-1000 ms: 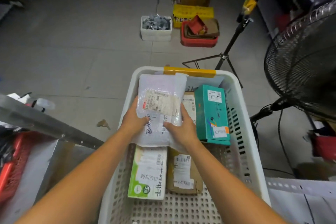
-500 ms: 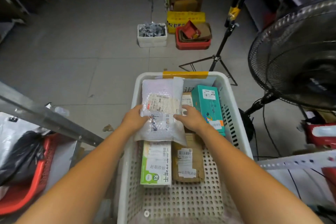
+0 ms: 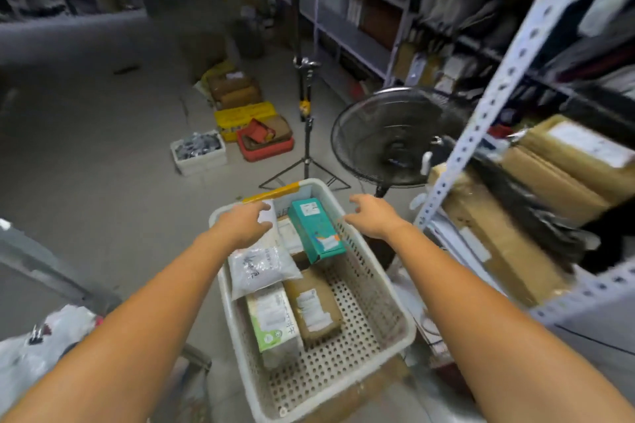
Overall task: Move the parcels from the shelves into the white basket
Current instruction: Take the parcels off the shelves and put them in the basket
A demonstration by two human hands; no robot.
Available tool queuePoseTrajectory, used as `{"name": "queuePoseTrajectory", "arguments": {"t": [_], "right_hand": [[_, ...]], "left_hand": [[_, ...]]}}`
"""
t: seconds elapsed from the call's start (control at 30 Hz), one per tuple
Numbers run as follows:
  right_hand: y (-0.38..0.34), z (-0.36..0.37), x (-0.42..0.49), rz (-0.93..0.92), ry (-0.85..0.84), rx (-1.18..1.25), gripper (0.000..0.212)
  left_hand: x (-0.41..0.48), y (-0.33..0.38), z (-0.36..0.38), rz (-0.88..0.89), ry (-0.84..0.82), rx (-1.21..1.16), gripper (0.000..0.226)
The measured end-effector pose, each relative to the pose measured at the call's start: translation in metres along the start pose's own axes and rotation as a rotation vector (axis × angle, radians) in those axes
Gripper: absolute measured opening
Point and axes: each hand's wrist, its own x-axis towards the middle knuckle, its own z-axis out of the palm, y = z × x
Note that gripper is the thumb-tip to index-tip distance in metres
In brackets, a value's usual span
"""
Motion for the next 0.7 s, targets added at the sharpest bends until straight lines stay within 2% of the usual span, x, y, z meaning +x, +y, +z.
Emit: {"name": "queuePoseTrajectory", "arguments": {"t": [0.2,0.4,0.53,0.7], "right_hand": [[0.045,-0.055,-0.119,0.008,0.186,0.087,0.057],[0.142,-0.082,-0.26,0.05,0.278,0.103,0.051],[0.236,-0.103,-0.355,0.197,0.32,0.088,0.054],[0.352,-0.132,-0.472,0.452,0.464,0.195,0.055]], "left_hand": [[-0.073,0.097,-0.026,0.121,0.079,0.093,0.045],[-0.16,0.219,0.006,0.236,0.078,0.125,0.039],[-0.205,0.322,0.051,0.431,0.03,0.163,0.038],[-0.253,0.47,0.107,0.711,-0.043,0.204,0.036]]}}
